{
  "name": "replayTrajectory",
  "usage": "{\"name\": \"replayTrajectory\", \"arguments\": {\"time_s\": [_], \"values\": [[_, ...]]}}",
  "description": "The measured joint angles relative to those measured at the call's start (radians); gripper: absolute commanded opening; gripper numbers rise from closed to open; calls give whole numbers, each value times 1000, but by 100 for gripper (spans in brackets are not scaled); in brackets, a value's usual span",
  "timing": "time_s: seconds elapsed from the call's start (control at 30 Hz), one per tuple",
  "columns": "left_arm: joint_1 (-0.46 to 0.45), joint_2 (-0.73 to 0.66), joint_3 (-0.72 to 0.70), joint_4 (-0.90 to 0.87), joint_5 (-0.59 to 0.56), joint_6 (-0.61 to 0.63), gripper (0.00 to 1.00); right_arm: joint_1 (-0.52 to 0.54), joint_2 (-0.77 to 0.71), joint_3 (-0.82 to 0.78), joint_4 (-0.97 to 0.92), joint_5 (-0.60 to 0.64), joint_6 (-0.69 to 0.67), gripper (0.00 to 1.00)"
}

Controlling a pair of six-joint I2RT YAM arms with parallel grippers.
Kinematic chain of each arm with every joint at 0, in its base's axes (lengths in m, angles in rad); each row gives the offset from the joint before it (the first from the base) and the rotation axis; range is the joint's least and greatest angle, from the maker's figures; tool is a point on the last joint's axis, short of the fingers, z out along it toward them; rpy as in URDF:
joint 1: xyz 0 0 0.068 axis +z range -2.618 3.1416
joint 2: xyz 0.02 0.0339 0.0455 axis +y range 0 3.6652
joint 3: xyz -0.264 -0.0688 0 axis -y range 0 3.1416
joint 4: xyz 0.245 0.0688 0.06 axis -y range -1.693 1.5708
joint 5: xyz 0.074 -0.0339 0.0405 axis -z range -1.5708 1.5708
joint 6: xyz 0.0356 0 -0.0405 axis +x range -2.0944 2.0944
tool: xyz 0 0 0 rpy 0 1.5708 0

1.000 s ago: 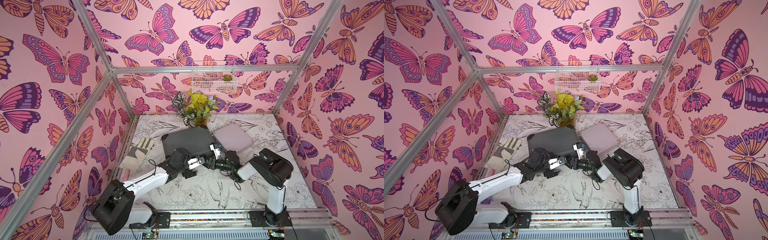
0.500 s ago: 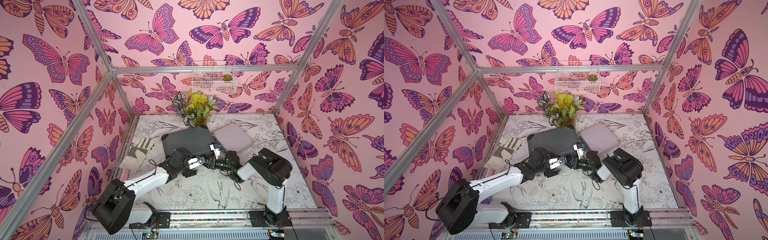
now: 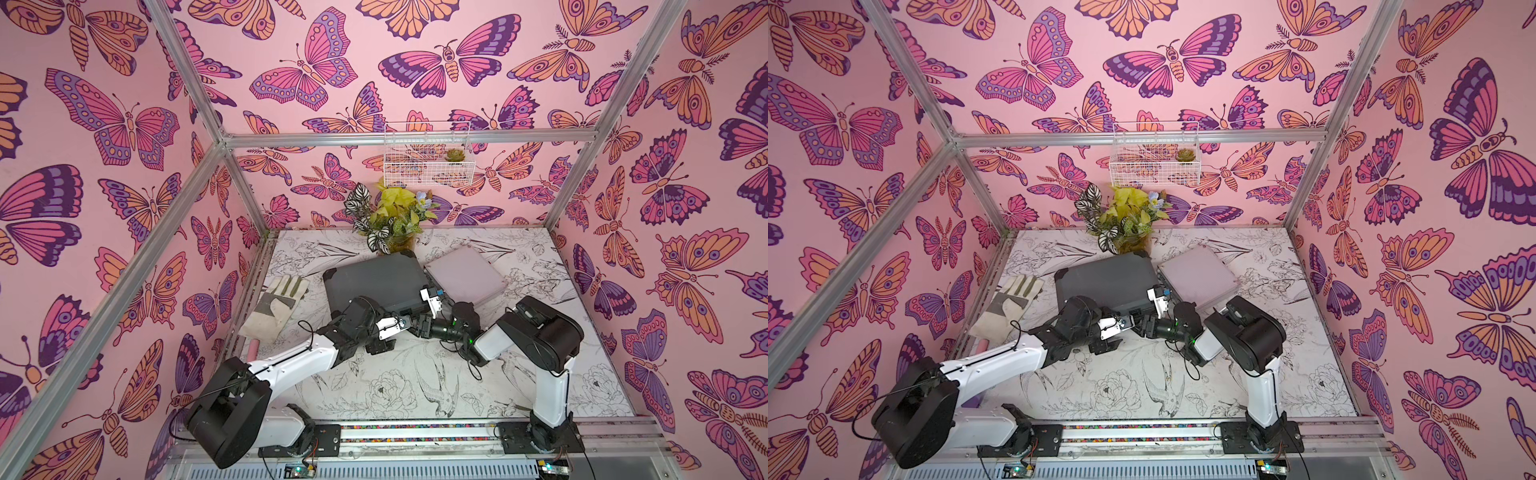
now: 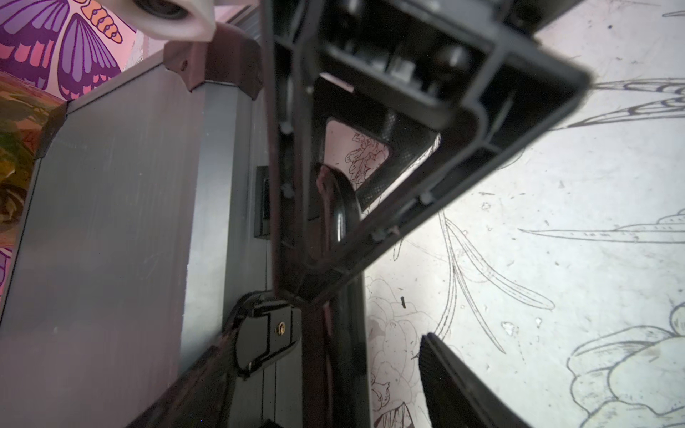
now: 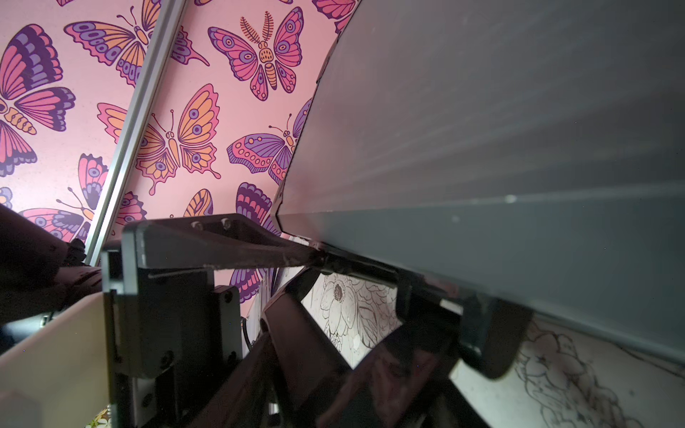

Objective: Open the poker set cases
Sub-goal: Open the fastener on the poker set case.

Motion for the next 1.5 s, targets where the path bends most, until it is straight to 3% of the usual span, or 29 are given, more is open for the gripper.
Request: {"name": "replayTrajectory", "arguments": {"time_s": [0.9,1.5], "values": [[-44,-6,-2,-32,-64,73,72,-6,8,-8,35,0,19,57],[-101,-25,-11,-237,58,56,77,-12,24,-16,56,11,22,58]]}}
